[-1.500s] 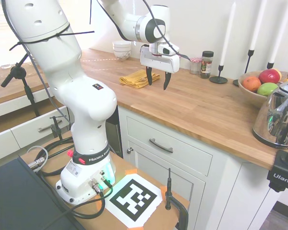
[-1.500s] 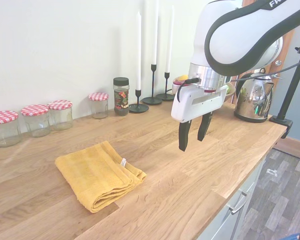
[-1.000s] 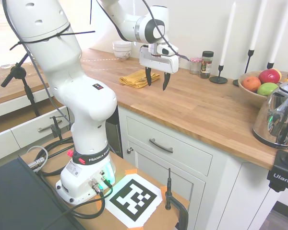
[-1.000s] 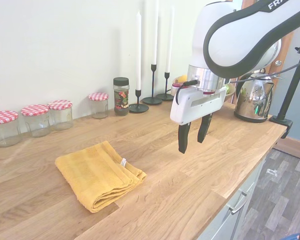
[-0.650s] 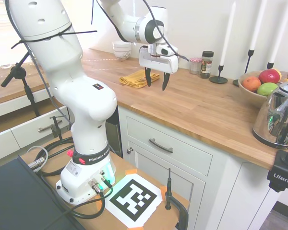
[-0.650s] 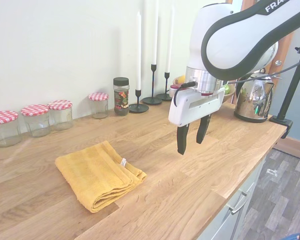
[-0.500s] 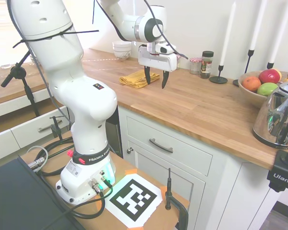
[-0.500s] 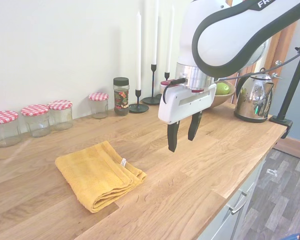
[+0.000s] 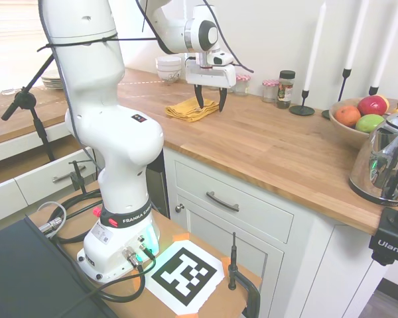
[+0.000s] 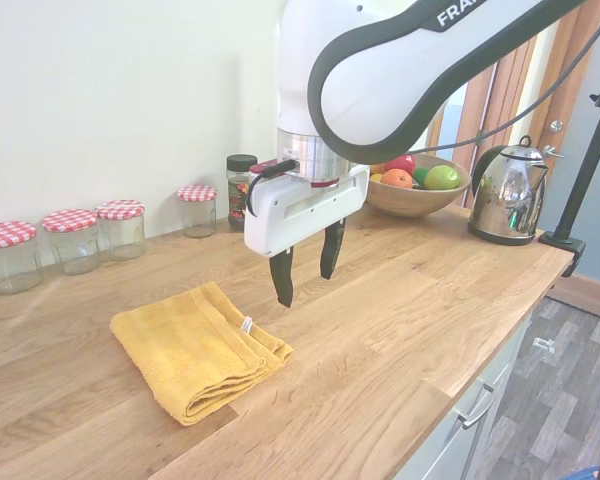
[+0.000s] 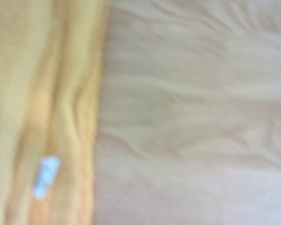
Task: Wipe the counter
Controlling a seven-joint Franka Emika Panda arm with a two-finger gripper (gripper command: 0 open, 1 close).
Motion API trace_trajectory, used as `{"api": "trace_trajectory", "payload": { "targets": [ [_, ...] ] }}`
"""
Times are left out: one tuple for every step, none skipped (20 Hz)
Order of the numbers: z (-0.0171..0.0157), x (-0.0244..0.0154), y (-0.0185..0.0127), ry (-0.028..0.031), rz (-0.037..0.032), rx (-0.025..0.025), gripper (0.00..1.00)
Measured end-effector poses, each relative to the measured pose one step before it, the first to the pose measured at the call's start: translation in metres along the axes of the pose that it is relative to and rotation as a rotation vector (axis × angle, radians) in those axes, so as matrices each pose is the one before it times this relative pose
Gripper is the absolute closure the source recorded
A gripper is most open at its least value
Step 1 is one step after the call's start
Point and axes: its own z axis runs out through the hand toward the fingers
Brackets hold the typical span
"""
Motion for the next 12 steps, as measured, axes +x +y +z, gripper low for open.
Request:
{"api": "trace_trajectory", "payload": {
  "targets": [
    [-0.00027, -0.00068, -0.00724, 0.00133, -0.00767, -0.00159, 0.0],
    [-0.00102, -0.002, -0.00743, 0.00155, -0.011, -0.00244, 0.0],
    [-0.00129, -0.00393, -0.00847, 0.00119, -0.01556, 0.00042, 0.0],
    [-0.00213, -0.0049, -0.00901, -0.0006, -0.01646, 0.00248, 0.0],
    [-0.00198, -0.00507, -0.00837, -0.00152, -0.01511, 0.00077, 0.0],
    [-0.00203, -0.00542, -0.00838, -0.00069, -0.0137, 0.00066, 0.0],
    [-0.00195, -0.00531, -0.00829, -0.00026, -0.01062, -0.00003, 0.0],
    [-0.00133, -0.00421, -0.00679, 0.00106, -0.00853, 0.00055, 0.0],
    [-0.00124, -0.00304, -0.00616, 0.00279, -0.00801, 0.00314, 0.0],
    [-0.00005, -0.00199, -0.00541, 0.00315, -0.0069, 0.00108, 0.0],
    [0.00052, -0.00065, -0.00534, 0.00299, -0.00706, 0.0009, 0.0],
    [0.00123, 0.00036, -0.00548, 0.00155, -0.00638, 0.0009, 0.0]
  ]
}}
